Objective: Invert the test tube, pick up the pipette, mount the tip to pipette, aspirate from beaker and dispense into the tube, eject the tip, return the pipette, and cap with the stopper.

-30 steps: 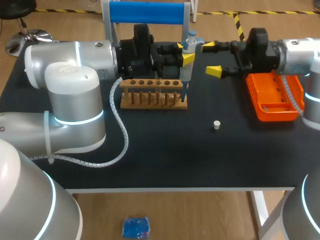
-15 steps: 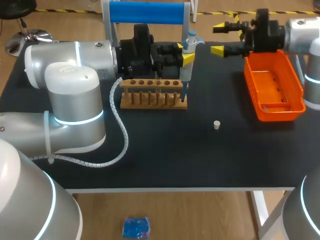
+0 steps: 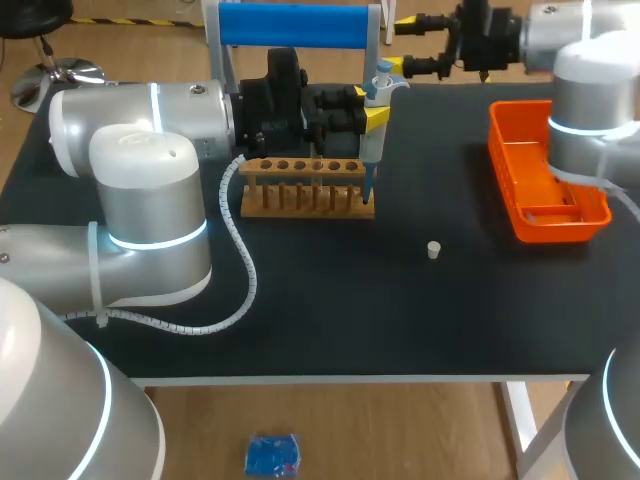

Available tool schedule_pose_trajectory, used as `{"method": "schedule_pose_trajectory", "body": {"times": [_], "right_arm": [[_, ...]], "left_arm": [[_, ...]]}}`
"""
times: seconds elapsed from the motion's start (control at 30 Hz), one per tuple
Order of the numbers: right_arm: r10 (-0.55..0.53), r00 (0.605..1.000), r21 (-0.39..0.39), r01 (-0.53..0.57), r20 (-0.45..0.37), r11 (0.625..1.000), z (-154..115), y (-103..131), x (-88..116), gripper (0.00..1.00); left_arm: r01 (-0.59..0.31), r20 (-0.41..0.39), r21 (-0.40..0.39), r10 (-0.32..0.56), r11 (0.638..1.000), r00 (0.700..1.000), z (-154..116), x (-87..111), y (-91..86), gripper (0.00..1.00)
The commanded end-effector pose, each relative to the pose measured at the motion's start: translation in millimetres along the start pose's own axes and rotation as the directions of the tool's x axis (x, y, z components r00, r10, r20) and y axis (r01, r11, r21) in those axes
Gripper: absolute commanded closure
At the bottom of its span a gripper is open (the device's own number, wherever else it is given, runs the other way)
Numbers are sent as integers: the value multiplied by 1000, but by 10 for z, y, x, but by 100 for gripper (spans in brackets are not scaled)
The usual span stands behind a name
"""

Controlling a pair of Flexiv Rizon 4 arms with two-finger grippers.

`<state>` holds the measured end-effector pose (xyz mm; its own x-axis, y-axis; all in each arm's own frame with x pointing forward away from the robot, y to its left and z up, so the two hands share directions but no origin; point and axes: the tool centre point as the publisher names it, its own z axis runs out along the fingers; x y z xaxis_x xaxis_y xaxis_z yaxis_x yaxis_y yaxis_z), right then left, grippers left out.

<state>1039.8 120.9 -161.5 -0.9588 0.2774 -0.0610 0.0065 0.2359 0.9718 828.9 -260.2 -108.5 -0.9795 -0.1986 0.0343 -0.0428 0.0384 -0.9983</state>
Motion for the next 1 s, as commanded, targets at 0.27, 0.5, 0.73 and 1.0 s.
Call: {"method": "schedule_pose_trajectory", "body": {"times": [0.27,0.5,0.73,1.0], "right_arm": [[-20,999,66,18,27,998,412,40,-204,0],[-29,999,83,26,39,996,498,57,-238,0],[-38,998,94,34,40,995,507,58,-237,0],[-38,998,94,34,40,995,507,58,-237,0]], "left_arm": [[-1,4,5,1,1000,1000,13,8,7,100],[-1,4,5,1,1000,1000,13,8,7,100],[-1,4,5,1,1000,1000,13,8,7,100],[-1,4,5,1,1000,1000,13,8,7,100]]}}
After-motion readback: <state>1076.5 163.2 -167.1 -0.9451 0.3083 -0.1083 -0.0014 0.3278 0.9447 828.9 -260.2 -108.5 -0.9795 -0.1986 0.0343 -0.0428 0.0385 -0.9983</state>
